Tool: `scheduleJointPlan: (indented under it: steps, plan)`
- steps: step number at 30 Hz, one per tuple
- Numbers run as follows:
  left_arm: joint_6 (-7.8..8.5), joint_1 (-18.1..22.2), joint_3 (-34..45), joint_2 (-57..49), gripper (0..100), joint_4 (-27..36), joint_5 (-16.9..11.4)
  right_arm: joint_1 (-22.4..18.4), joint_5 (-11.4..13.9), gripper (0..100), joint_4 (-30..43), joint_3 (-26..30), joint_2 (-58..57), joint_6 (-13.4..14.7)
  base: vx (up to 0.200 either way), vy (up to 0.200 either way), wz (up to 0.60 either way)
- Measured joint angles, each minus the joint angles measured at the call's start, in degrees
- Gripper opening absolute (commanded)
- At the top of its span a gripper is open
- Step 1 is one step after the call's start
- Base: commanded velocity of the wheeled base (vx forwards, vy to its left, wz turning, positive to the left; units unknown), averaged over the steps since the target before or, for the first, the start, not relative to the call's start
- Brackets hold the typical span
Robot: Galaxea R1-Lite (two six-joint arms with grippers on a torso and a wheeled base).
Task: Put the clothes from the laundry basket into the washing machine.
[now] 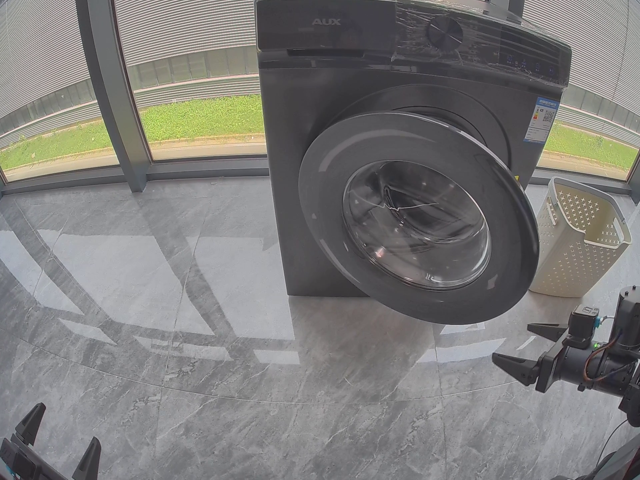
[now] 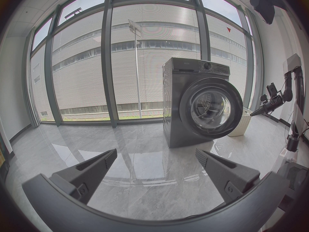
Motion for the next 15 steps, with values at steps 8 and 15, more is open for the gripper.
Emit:
scheduleJointPlan:
  steps: [8, 15]
  plan:
    - [0.17, 0.0, 0.0, 0.0, 100, 0.0, 0.0, 10.6, 0.4, 0, -3.2, -2.0, -0.3, 10.8, 0.000, 0.000, 0.00]
    - [-0.05, -0.1, 0.0, 0.0, 100, 0.0, 0.1, 12.2, 0.6, 0, -3.5, -3.8, -0.2, 11.1, 0.086, 0.000, 0.00]
